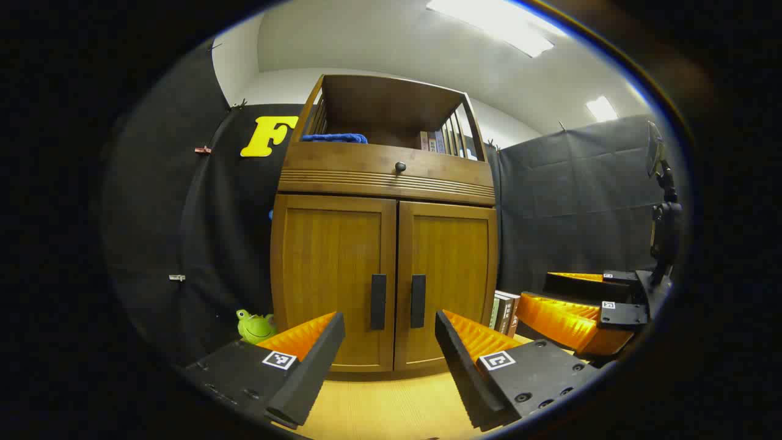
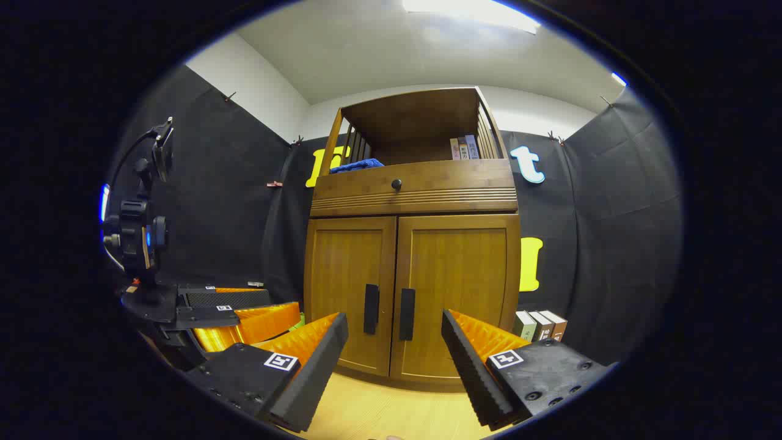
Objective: Open the right door of the double-door shoe cabinet with the right hand, and open the left door with the left hand.
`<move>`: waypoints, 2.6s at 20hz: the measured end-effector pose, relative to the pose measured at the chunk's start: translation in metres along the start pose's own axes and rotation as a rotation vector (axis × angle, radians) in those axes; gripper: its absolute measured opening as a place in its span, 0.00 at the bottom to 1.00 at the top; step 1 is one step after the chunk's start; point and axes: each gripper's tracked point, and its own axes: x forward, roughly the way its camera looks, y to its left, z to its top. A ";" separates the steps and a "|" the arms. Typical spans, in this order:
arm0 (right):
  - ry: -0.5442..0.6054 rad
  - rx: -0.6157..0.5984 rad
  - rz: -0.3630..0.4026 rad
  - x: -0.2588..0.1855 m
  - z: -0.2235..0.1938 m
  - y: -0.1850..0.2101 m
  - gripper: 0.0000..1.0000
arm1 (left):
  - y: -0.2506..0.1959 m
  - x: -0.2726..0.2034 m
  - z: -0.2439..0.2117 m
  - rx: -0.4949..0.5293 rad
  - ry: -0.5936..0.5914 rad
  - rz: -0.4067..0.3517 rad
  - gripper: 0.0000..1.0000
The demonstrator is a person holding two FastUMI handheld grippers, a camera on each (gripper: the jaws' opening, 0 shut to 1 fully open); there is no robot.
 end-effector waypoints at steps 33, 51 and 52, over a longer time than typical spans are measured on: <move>-0.036 0.007 -0.011 0.004 0.004 0.002 0.97 | 0.004 -0.019 0.016 -0.028 -0.024 -0.026 0.95; -0.014 -0.006 -0.005 0.041 -0.010 0.014 0.97 | 0.051 -0.043 0.011 -0.019 -0.008 0.065 0.95; -0.015 -0.007 -0.008 0.045 -0.011 0.015 0.97 | 0.054 -0.045 0.010 -0.016 -0.002 0.070 0.95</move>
